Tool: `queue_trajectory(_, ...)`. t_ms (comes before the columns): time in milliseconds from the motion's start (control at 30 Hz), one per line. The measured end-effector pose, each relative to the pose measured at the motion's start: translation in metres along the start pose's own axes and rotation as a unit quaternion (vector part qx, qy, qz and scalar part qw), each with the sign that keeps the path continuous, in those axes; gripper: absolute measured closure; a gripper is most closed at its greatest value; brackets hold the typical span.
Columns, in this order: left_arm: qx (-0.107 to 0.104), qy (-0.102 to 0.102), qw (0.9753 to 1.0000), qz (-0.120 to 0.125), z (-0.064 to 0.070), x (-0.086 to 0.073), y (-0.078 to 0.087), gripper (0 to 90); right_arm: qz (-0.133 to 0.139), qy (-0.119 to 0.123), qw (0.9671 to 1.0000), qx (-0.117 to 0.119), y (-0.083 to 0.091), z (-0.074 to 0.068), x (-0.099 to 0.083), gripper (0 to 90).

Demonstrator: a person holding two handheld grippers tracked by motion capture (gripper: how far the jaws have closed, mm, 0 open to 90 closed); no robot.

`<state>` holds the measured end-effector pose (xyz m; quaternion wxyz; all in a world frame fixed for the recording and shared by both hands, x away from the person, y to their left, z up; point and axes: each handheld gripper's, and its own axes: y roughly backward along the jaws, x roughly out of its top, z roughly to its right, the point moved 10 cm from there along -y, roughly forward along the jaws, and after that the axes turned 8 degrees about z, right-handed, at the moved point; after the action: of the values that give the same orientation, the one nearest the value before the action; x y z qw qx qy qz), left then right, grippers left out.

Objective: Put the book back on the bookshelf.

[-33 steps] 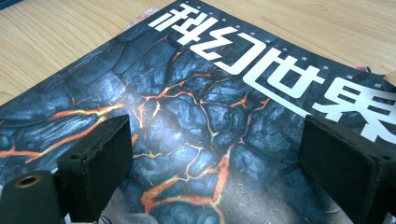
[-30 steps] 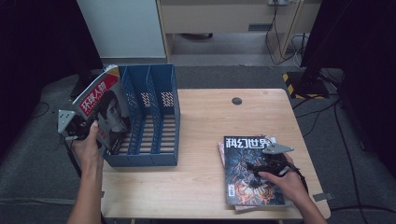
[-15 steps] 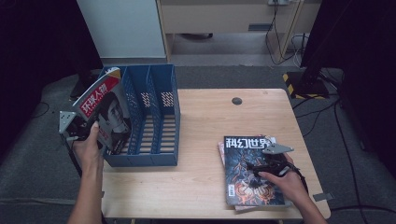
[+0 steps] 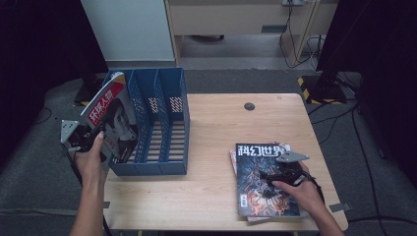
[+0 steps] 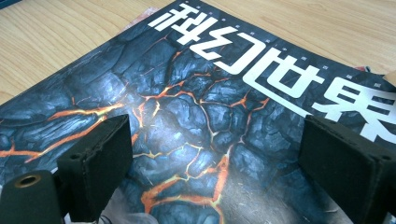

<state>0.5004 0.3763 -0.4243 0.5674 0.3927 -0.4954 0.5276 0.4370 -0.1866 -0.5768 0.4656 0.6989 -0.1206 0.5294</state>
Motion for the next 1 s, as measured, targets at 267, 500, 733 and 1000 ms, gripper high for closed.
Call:
queue_trajectory(267,-0.01,-0.037,0.999,-0.023,0.014,-0.007,0.025,42.3,0.0,0.0,1.0,0.0,0.0,0.0,0.0,10.3)
queue_trajectory(500,-0.005,-0.039,0.9982,-0.045,0.019,-0.016,0.042,31.5,-0.001,-0.001,1.0,0.003,0.0,0.0,0.0,10.1)
queue_trajectory(733,-0.002,-0.041,0.9976,-0.055,0.022,-0.018,0.055,27.0,-0.002,-0.001,1.0,0.003,0.0,0.0,0.0,10.0)
queue_trajectory(1000,-0.003,-0.034,0.9974,-0.063,0.018,-0.027,0.067,25.8,-0.002,-0.001,1.0,0.003,0.0,0.0,0.0,10.0)
